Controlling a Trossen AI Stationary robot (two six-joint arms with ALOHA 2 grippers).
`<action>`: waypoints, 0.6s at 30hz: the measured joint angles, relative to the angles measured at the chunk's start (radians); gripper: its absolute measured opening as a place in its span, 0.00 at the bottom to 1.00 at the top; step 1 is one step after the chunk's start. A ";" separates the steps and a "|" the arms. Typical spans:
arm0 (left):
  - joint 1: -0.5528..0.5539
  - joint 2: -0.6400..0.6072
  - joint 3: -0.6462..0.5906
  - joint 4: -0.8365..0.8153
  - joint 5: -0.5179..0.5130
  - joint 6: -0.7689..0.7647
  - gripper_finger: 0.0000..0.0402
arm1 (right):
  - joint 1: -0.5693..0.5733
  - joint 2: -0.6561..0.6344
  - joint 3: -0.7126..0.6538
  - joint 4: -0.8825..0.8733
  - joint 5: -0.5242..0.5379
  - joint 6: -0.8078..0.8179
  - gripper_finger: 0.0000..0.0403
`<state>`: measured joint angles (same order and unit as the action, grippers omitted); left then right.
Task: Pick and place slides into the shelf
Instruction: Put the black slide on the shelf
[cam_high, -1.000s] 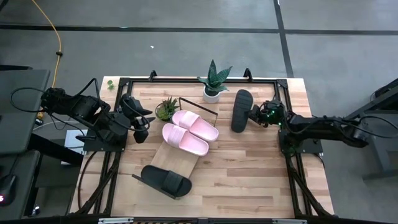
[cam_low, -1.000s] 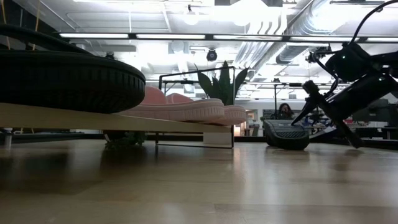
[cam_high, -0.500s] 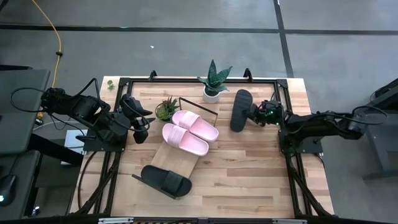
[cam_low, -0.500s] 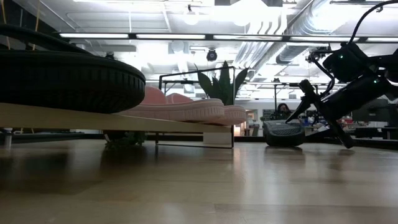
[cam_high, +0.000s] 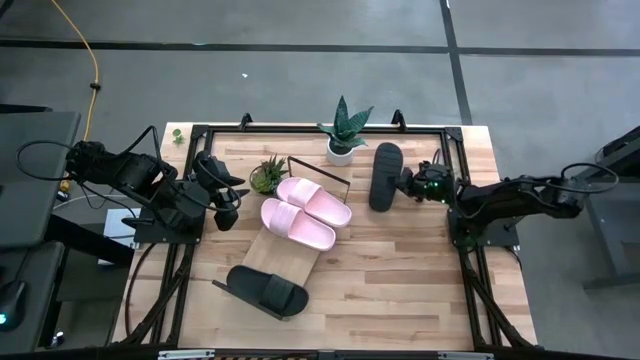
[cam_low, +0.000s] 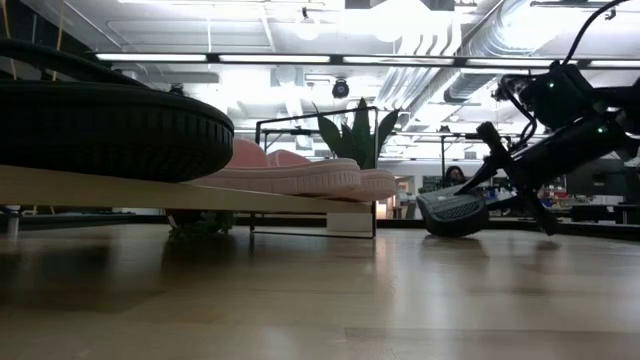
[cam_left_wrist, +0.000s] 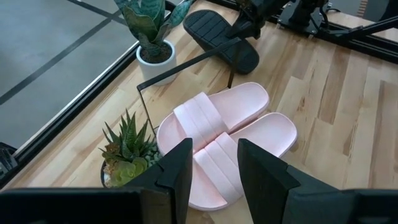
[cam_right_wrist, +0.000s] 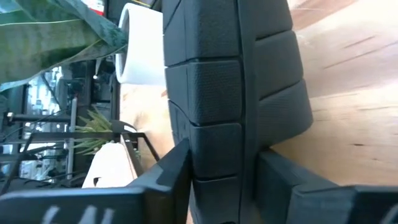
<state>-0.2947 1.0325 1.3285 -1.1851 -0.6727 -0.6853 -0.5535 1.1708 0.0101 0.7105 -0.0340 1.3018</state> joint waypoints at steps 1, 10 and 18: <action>0.000 0.000 0.000 0.000 0.000 0.000 0.29 | 0.006 0.000 0.000 0.009 0.006 0.000 0.27; 0.000 0.000 0.000 0.006 -0.008 0.000 0.29 | 0.079 -0.042 0.007 0.064 0.076 0.002 0.23; 0.000 0.000 0.000 0.010 -0.023 0.000 0.29 | 0.174 -0.190 0.050 0.072 0.160 -0.027 0.23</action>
<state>-0.2947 1.0325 1.3285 -1.1755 -0.6959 -0.6853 -0.3798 0.9806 0.0599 0.7826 0.1259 1.2744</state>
